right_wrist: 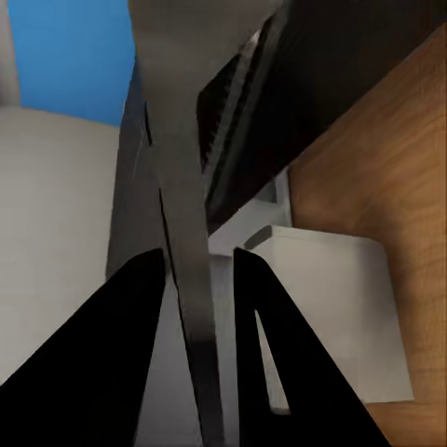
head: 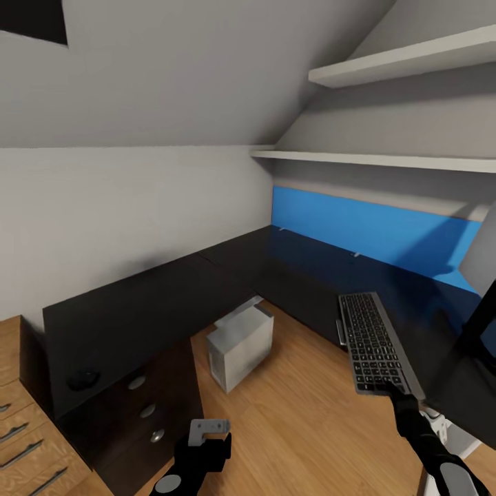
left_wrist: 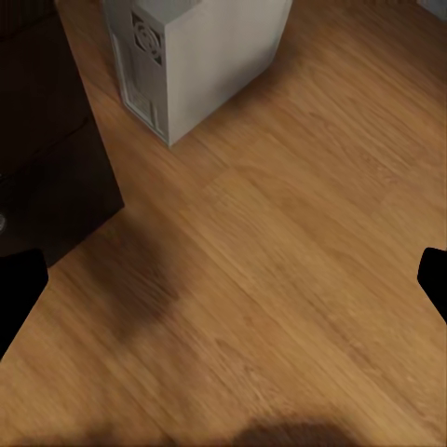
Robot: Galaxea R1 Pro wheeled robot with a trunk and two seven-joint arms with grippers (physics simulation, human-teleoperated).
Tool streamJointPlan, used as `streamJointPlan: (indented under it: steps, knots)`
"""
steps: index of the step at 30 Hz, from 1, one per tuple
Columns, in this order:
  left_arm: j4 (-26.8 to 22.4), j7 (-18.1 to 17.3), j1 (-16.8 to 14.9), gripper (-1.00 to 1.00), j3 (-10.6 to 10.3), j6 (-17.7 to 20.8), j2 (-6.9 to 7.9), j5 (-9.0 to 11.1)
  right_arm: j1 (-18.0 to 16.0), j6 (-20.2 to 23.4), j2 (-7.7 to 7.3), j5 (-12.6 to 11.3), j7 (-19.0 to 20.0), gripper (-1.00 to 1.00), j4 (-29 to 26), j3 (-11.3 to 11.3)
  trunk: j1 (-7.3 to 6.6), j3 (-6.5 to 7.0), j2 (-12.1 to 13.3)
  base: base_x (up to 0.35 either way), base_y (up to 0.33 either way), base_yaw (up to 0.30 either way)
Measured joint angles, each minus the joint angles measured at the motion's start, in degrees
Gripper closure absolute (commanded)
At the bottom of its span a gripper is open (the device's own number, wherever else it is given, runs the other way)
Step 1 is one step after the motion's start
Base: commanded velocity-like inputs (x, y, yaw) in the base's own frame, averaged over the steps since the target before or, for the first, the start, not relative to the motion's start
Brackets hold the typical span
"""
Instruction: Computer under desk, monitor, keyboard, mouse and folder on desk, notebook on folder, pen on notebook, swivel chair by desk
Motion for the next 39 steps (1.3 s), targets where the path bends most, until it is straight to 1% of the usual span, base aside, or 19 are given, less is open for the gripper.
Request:
streamJointPlan:
  steps: [3, 5, 9, 13, 15, 18, 21, 23, 25, 26, 28, 29, 31, 32, 33, 34, 35, 36, 39]
  knots:
    - [0.0, 0.04, 0.0, -1.0, 0.0, 0.0, 0.0, 0.0, 0.0, 0.09, 0.66, 0.04, 0.07, 1.0, -3.25, 0.15, -0.66, 0.54, 1.2, 0.0, 0.0, 0.0]
    - [0.0, 0.06, 0.01, -1.0, 0.0, 0.0, -0.01, 0.0, 0.03, 0.11, 2.36, 0.39, 0.06, 1.0, -5.72, 0.22, -1.1, 0.9, 2.01, 0.0, 0.0, 0.0]
    - [0.0, 0.07, 0.01, -1.0, 0.0, -0.03, -0.01, -0.07, 0.09, 0.09, 4.36, 0.3, 0.34, 1.0, -7.19, 0.36, -1.98, 1.61, 3.61, 0.0, 0.0, 0.0]
    - [0.02, 0.07, 0.02, -1.0, 0.0, -0.01, -0.01, -0.09, 0.11, 0.84, 5.11, 0.43, 0.33, 1.0, -7.94, 0.7, -2.86, 2.33, 5.22, 0.0, 0.0, 0.0]
    - [0.56, 0.04, 0.0, -1.0, -0.05, 0.01, -0.01, -0.03, 0.11, 1.89, 6.17, 0.65, 0.17, 1.0, -9.27, 1.24, -3.3, 2.69, 6.02, 0.0, 0.0, 0.0]
    - [4.18, 0.01, 0.0, -1.0, -0.19, 0.11, -0.3, -0.05, 0.23, 2.35, 7.33, 0.38, 0.07, 1.0, -11.59, 1.48, -3.95, 3.23, 7.22, 0.0, 0.0, 0.0]
    - [7.52, -0.03, 0.01, -1.0, -0.03, 0.26, -1.31, 0.03, 0.41, 2.54, 8.84, 0.21, -0.12, 1.0, -14.76, 1.56, -4.61, 3.77, 8.43, 0.0, 0.0, 0.0]
    - [8.7, -0.17, 0.02, -1.0, 0.2, 0.29, -1.36, 0.1, 0.46, 2.52, 9.19, 0.36, -0.16, 1.0, -15.27, 1.54, -5.05, 4.13, 9.23, 0.0, 0.0, 0.009]
    - [11.56, -0.31, 0.04, -1.0, 0.38, 0.18, -1.37, 0.18, 0.5, 2.51, 9.39, 0.48, -0.19, 1.0, -15.54, 1.54, -5.06, 4.13, 9.25, 0.0, 0.0, 0.061]
    - [14.07, -0.39, 0.03, -1.0, 0.42, 0.05, -1.36, 0.22, 0.52, 2.53, 9.46, 0.44, -0.19, 1.0, -15.64, 1.57, -5.06, 4.13, 9.25, 0.0, 0.0, 0.144]
    - [22.0, -0.54, 0.04, -1.0, 0.43, -0.53, -1.22, 0.07, 0.53, 2.58, 9.62, 0.49, -0.21, 1.0, -15.75, 1.61, -5.06, 4.15, 9.24, 0.0, 0.0, 0.178]
    - [23.32, -0.58, 0.02, -1.0, 0.41, -0.93, -1.2, 0.02, 0.54, 2.58, 9.65, 0.48, -0.21, 1.0, -15.76, 1.61, -5.06, 4.18, 9.24, 0.0, 0.0, 0.198]
    - [27.15, -0.64, 0.03, -1.0, 0.4, -4.51, -0.86, -0.06, 0.54, 2.61, 9.86, 0.53, -0.24, 1.0, -15.74, 1.7, -5.06, 4.23, 9.24, 0.0, 0.0, 0.214]
    - [30.33, -0.64, 0.02, -1.0, 0.38, -9.98, -0.48, -0.04, 0.55, 2.65, 10.04, 0.55, -0.25, 1.0, -15.69, 2.52, -5.06, 4.26, 9.24, 0.0, 0.0, 0.22]
    - [31.5, -0.64, 0.01, -1.0, 0.36, -11.95, -0.37, -0.02, 0.54, 2.63, 10.07, 0.53, -0.26, 1.0, -15.7, 2.93, -5.06, 4.3, 9.24, 0.0, 0.0, 0.224]
    - [34.24, -0.62, 0.05, -1.0, 0.36, -16.72, -0.17, 0.05, 0.54, 2.66, 10.14, 0.5, -0.26, 1.0, -15.71, 4.31, -5.06, 4.33, 9.25, 0.0, 0.0, 0.226]
    - [35.67, -0.59, 0.04, -1.0, 0.35, -19.43, -0.1, 0.05, 0.55, 2.63, 10.17, 0.6, -0.27, 1.0, -15.64, 5.17, -5.06, 4.36, 9.25, 0.0, 0.0, 0.226]
    - [36.58, -0.57, 0.04, -1.0, 0.35, -21.51, -0.05, 0.06, 0.54, 2.65, 10.15, 0.59, -0.26, 1.0, -15.55, 5.78, -5.06, 4.4, 9.25, 0.0, 0.0, 0.227]
    - [37.88, -0.55, 0.03, -1.0, 0.35, -24.32, 0.02, 0.14, 0.54, 2.7, 10.1, 0.65, -0.24, 1.0, -15.26, 7.37, -5.06, 4.5, 9.25, 0.0, -0.064, 0.227]
